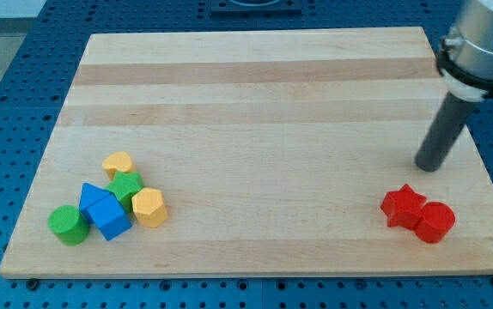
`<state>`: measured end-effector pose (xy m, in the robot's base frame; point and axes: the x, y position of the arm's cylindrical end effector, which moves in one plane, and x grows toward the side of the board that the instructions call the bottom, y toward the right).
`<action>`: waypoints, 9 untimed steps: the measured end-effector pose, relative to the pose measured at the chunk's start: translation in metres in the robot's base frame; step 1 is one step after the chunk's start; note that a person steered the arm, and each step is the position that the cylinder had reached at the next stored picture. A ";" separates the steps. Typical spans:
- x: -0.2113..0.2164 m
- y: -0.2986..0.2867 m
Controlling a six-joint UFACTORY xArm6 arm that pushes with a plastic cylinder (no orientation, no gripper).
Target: Move the red blocks towards left side
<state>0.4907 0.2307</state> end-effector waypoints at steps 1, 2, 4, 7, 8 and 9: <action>0.027 0.021; 0.046 0.029; 0.119 0.009; 0.107 -0.007; 0.107 -0.030; 0.103 -0.034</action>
<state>0.5933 0.1969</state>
